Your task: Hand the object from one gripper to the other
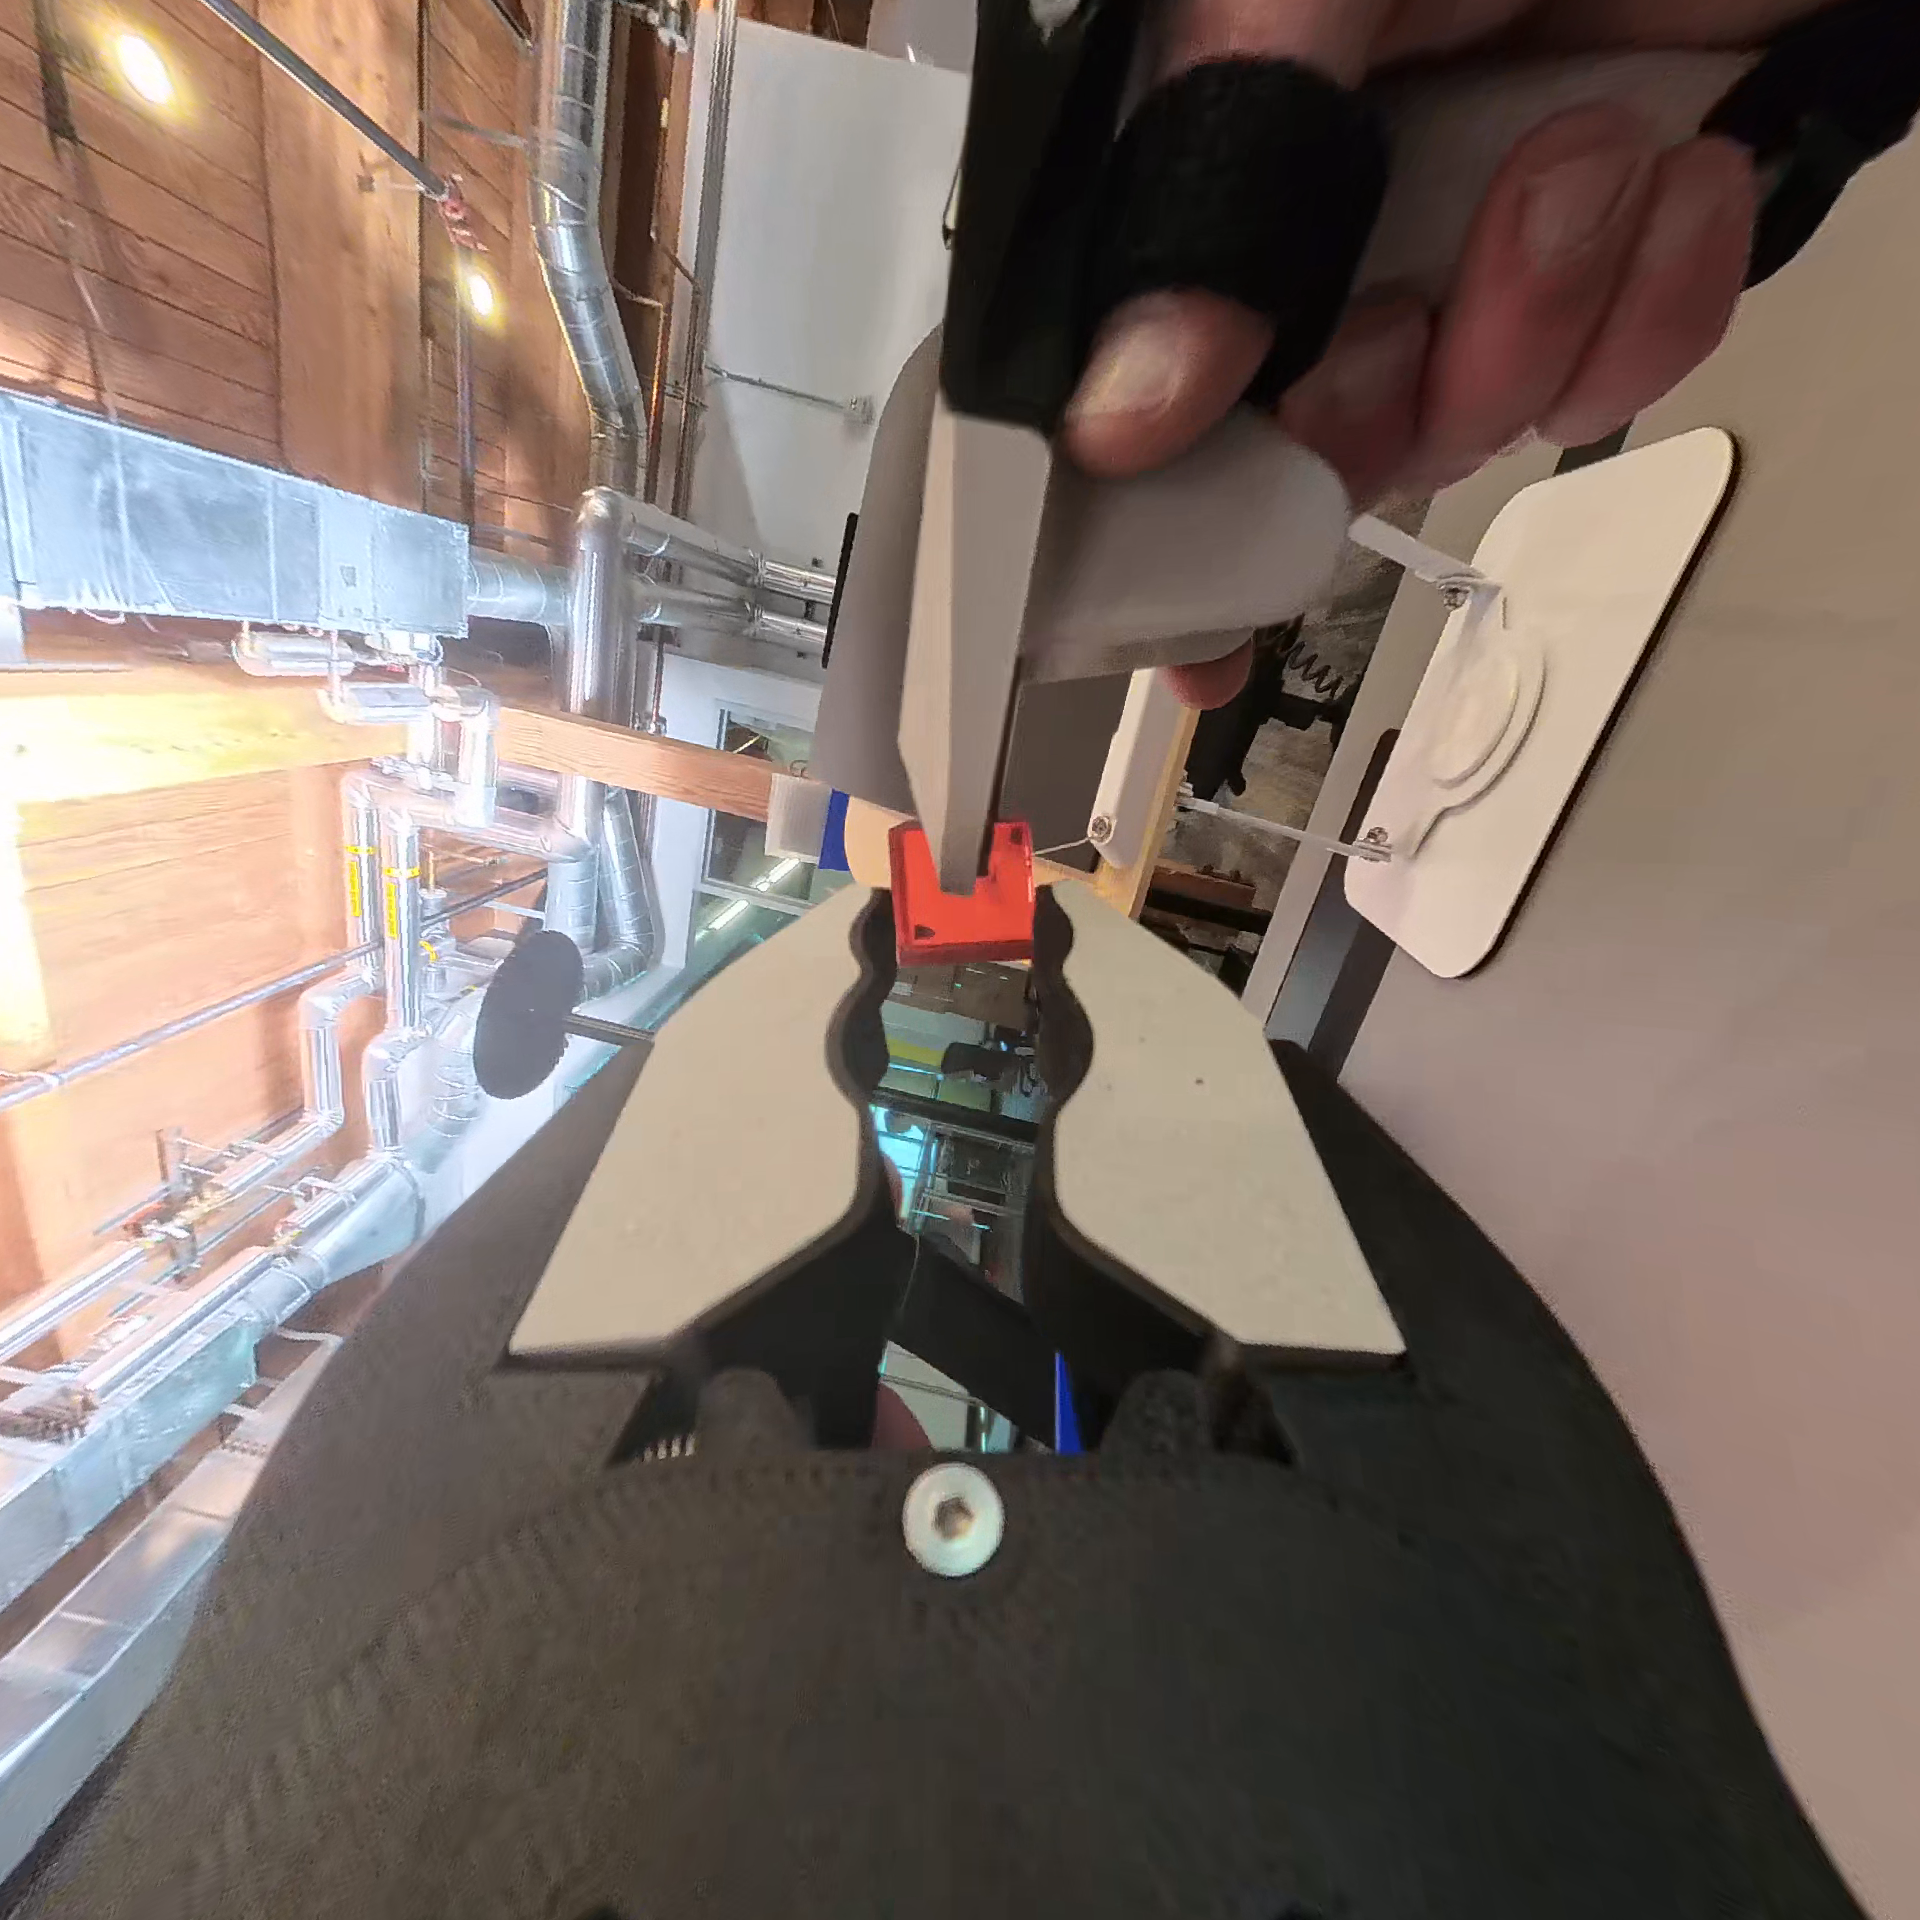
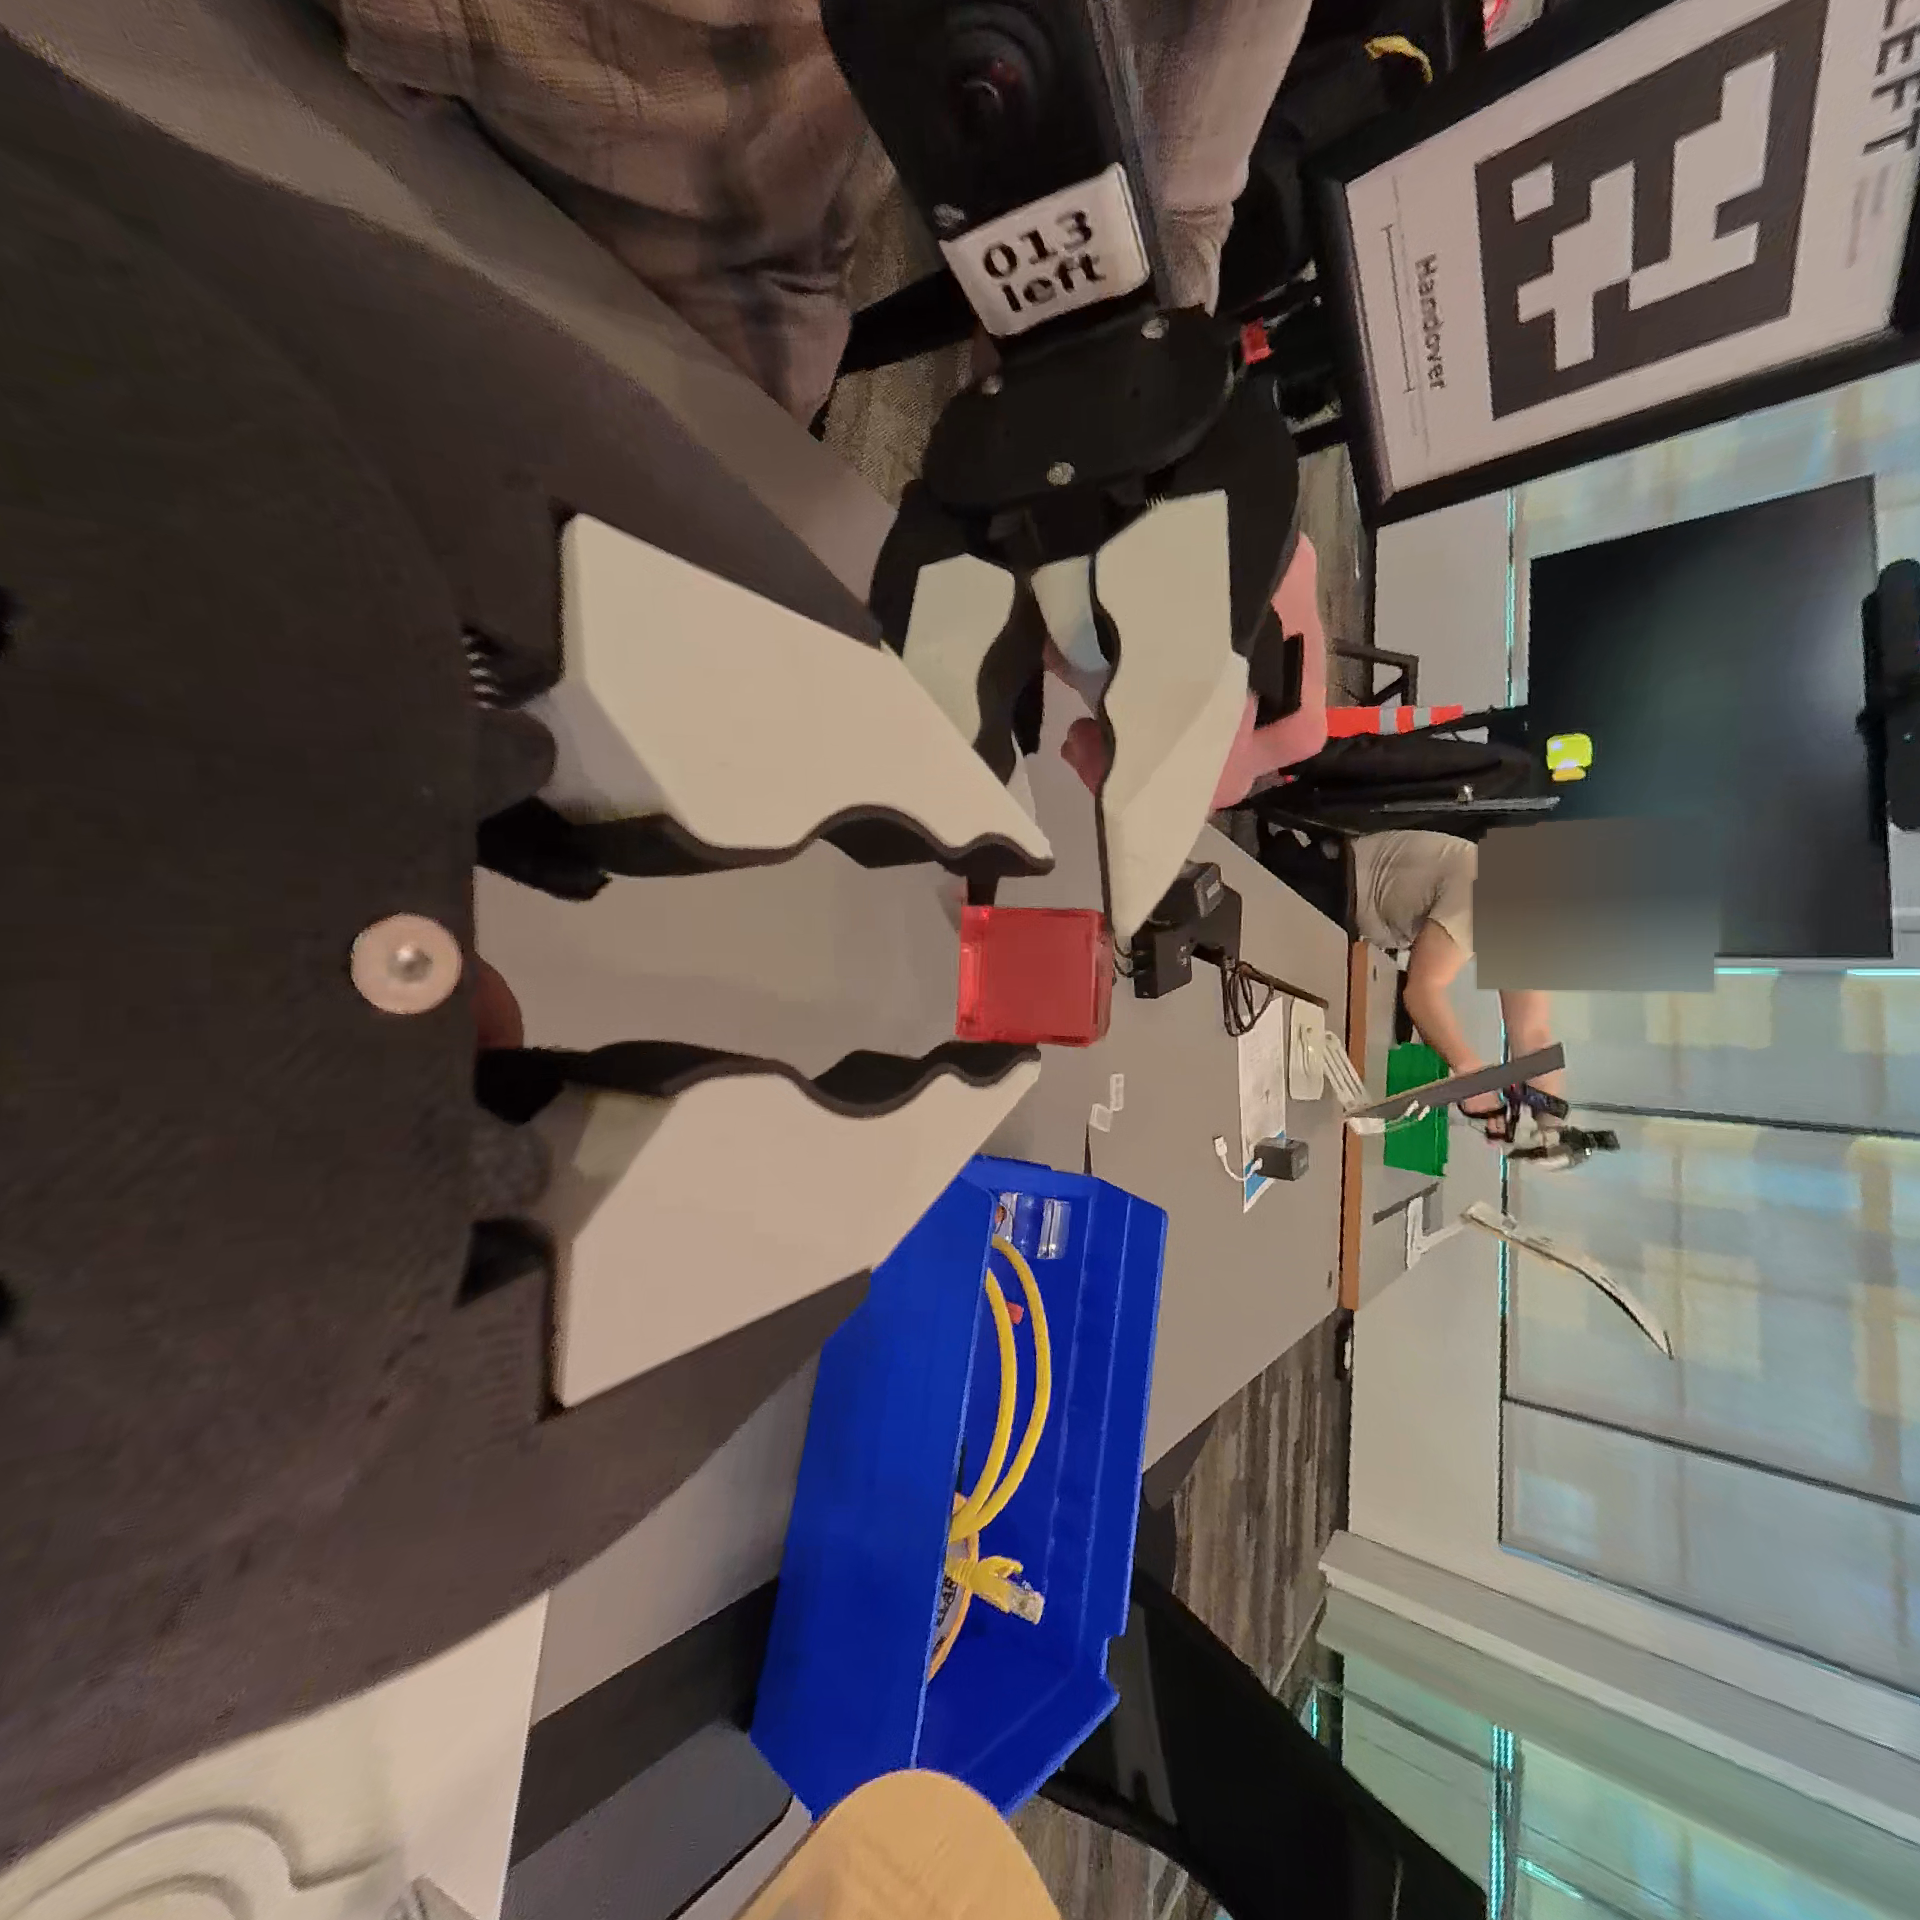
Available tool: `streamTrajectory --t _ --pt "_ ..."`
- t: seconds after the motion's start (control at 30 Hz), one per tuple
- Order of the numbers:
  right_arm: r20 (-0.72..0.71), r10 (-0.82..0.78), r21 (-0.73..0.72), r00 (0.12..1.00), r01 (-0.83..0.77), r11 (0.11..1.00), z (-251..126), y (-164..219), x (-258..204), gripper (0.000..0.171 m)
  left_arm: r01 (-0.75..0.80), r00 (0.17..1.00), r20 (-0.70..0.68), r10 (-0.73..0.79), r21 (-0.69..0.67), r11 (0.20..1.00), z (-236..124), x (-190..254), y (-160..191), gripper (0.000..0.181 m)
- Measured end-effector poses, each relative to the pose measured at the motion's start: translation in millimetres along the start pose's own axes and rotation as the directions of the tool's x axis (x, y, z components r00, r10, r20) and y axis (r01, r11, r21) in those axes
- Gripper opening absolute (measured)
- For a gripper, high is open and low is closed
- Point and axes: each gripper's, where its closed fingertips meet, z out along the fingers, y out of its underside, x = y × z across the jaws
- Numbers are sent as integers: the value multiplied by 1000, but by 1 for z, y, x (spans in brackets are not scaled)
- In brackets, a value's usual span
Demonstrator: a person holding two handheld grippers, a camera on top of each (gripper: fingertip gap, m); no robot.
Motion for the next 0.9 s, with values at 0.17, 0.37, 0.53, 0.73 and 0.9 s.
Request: streamTrajectory --t 0.17,0.37,0.53,0.73,0.9 --pt "-35 -29 -20 999 28 999 2 5 6 23 -4 1000 -16 4 -16 1000 2 5 3 25" --pt "-15 -59 88 998 60 994 -10 -8 7 22 437 862 -262 -434 -51 898 -4 10 6 36" --pt "10 -211 212 977 204 956 -25 -23 -5 23 921 230 -493 -839 -169 352 -15 -9 -9 37" --pt "-11 -342 311 940 328 892 -25 -31 -21 23 851 -499 -545 -673 -456 -262 -22 -9 -25 57" --pt "-36 -396 367 917 381 849 -20 -32 -28 23 731 -682 -519 -515 -456 -507 -20 -18 -25 59"
